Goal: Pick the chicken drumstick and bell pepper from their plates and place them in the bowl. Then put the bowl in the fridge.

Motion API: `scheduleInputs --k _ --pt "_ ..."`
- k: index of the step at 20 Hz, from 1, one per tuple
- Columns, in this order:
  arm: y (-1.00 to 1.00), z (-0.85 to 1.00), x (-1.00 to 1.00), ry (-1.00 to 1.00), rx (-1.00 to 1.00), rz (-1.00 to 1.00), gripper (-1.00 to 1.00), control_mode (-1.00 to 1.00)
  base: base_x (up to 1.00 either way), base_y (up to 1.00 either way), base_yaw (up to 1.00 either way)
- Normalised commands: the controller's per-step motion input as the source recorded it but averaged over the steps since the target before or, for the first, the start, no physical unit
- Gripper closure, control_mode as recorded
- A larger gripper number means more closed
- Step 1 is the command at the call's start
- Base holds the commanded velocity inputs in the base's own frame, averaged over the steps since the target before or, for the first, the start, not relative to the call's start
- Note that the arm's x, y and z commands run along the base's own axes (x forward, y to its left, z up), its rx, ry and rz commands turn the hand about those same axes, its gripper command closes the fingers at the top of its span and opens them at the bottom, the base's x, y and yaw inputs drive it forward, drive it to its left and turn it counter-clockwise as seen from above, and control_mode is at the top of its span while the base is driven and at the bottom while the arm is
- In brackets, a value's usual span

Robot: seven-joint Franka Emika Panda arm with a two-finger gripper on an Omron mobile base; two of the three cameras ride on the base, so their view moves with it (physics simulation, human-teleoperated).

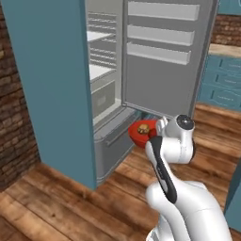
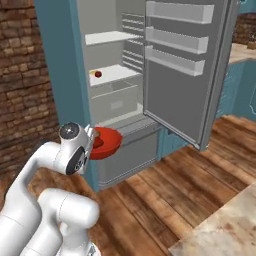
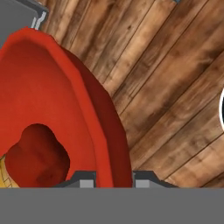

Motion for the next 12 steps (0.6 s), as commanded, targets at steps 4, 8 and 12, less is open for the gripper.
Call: scheduleInputs --k 4,8,12 --pt "0.00 0.00 0.00 0.00 0.00 0.00 1.00 1.00 0.94 0.05 -0.05" --pt "0.00 0.00 0.00 0.00 0.00 0.00 1.00 1.00 0.94 0.00 -0.01" --pt "0.00 0.00 0.00 0.00 0.00 0.00 1.00 1.00 0.94 -0.02 0.00"
